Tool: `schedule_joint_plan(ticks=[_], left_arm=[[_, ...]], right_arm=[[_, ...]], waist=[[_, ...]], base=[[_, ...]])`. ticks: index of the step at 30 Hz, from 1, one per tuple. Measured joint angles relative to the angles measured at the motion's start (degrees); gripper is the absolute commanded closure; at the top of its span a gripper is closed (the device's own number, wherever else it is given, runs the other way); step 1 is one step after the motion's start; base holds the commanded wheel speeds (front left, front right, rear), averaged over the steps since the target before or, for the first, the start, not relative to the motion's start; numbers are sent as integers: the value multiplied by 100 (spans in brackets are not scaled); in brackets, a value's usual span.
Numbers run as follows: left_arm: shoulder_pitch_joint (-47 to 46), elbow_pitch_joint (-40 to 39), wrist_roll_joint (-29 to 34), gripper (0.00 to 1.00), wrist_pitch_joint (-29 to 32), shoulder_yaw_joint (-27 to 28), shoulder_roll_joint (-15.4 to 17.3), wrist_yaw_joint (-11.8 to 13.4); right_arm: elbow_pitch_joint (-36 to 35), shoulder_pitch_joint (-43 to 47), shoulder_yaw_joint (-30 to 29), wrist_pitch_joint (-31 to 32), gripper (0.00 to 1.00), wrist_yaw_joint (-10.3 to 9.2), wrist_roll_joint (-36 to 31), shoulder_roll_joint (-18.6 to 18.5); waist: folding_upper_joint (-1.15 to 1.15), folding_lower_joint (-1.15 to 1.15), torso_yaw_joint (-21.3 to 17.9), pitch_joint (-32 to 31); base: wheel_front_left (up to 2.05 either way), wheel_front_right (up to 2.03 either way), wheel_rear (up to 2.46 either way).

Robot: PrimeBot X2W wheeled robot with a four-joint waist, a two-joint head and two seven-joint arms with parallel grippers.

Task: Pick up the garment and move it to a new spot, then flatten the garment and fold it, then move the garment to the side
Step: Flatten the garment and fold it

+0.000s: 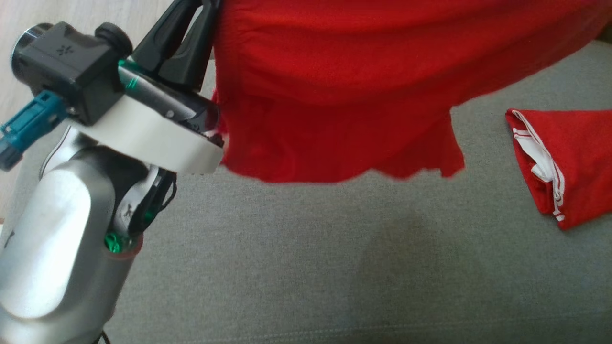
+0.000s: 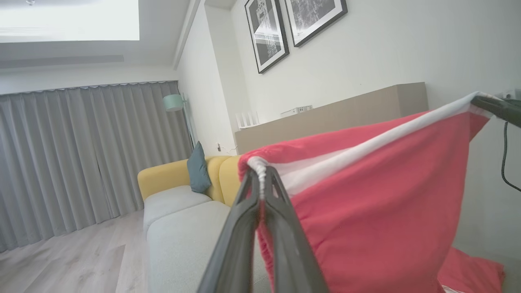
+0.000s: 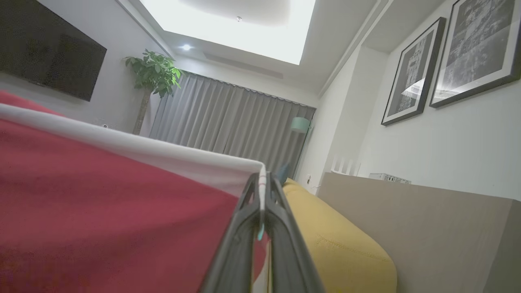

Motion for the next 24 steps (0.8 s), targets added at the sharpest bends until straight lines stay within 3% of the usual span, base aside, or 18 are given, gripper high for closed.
schedule_joint_plan(ticks=[11, 19, 24], left_arm=[[-317, 606, -82, 100, -131, -169, -169, -113], [-2084, 2944, -38, 100, -1291, -129, -804, -466], [-2975, 4740, 4, 100, -2290, 24, -1136, -621]], right_arm=[[662, -270, 202, 11, 100, 0, 397, 18], [2633, -2558, 1026, -643, 100, 0, 616, 57], [4157, -3810, 1795, -1285, 100, 0, 606, 405]], waist=[[0, 0, -15, 370], [0, 2, -46, 975], [0, 0, -154, 1153]], base=[[0, 0, 0], [0, 0, 0], [0, 0, 0]])
